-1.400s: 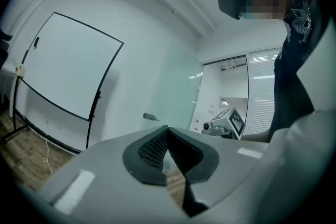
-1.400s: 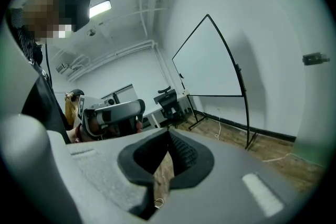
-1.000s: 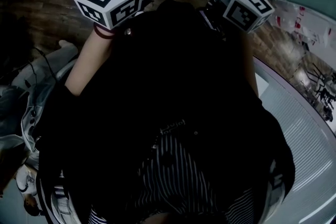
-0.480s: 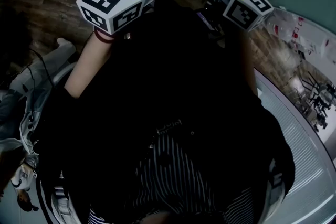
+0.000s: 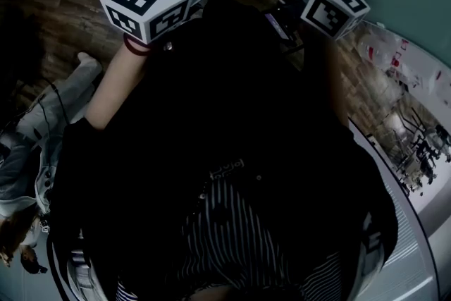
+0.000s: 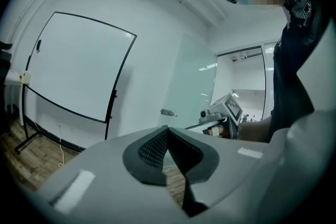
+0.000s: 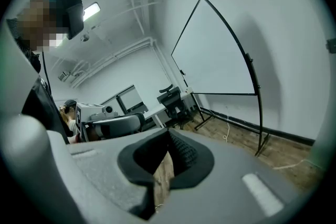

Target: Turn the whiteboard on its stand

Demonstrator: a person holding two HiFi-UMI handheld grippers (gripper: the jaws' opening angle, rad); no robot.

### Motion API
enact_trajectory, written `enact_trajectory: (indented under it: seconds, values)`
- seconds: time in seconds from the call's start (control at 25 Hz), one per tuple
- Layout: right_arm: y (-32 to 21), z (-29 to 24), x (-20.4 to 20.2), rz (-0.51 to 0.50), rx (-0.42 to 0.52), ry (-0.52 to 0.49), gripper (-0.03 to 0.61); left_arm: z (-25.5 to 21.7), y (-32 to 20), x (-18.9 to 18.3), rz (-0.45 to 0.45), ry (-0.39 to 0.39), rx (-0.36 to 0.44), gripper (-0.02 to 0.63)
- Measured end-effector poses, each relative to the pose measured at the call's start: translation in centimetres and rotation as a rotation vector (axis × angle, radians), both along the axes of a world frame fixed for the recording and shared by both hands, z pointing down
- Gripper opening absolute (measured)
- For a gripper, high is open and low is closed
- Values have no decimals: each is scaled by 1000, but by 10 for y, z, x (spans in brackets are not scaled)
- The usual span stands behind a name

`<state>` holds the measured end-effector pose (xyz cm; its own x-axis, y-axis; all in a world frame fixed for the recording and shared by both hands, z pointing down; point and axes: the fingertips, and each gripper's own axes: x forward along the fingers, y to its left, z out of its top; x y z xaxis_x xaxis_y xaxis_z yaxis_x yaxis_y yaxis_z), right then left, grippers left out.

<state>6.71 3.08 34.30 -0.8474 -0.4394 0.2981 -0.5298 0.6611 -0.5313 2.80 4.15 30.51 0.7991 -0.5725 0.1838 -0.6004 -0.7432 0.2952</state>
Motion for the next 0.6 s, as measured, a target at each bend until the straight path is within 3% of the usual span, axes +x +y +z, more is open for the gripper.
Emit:
enact_trajectory:
  seconds: [0.16,0.28,0.4,0.6]
  values:
    - [-11,3,-19,-19,6,-11,2,1,-8,-18,-19,-5,9,-2]
    - [20,-4,-28,-42,3,-28,2,-6,26,-28,-55,-11,12,-2]
    - [59,-12,-20,-70,5,-40,2,-13,65,-19,-78,-22,10,-2]
    - [57,-14,0,-77,11,-48,2,-19,63,5,-72,-32,21,-2]
